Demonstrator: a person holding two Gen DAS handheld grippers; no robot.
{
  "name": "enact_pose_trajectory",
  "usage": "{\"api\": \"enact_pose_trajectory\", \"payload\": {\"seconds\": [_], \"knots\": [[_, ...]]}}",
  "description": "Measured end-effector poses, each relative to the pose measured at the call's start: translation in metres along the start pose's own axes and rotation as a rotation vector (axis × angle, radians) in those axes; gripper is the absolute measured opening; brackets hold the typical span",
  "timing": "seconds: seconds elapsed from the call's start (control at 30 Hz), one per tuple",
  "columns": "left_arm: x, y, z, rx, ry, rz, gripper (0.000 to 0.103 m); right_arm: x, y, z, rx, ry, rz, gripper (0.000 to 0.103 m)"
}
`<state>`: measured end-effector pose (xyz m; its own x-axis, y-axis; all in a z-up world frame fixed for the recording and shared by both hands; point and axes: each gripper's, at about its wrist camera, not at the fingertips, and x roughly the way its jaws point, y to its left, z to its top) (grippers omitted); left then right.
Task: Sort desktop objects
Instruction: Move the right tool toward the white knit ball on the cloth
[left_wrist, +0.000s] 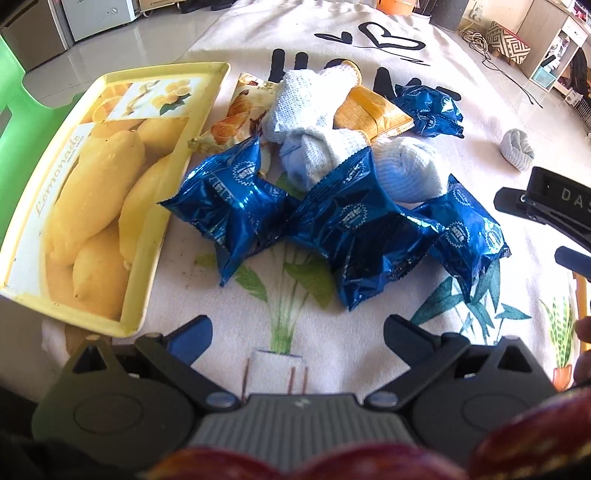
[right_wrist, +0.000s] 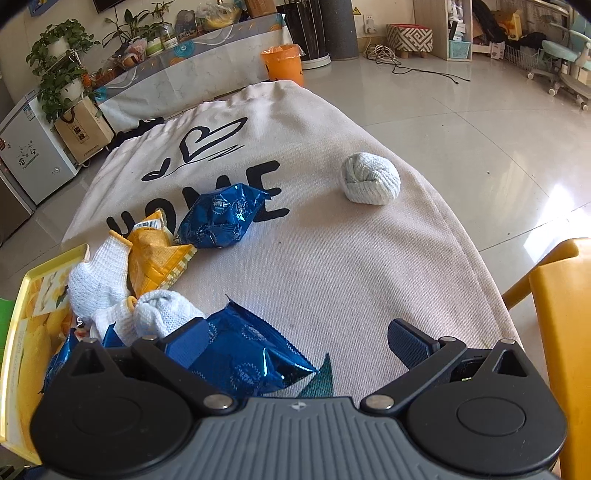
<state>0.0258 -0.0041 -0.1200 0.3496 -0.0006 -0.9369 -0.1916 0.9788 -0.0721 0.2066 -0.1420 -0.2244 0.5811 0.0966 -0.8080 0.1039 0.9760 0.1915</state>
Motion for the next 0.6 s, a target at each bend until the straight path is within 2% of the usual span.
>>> {"api": "enact_pose_trajectory", "payload": {"seconds": [0.13,0.4,0.6], "knots": [[-0.013,0.005,-0.01,0.018,-0.028,0.006,0.102,-0.011,0.0,-0.011,0.009,0.007,-0.007,0.103],[-0.033,0.01,-0.029,0.064,-0.074,0.0,0.102,-0.033,0.007,-0.034,-0.054,-0.001,-0.021,0.103],[-0.035,0.014,-0.044,0.1,-0.078,-0.002,0.102,-0.044,0.008,-0.049,-0.029,0.0,0.001,0.103]]}}
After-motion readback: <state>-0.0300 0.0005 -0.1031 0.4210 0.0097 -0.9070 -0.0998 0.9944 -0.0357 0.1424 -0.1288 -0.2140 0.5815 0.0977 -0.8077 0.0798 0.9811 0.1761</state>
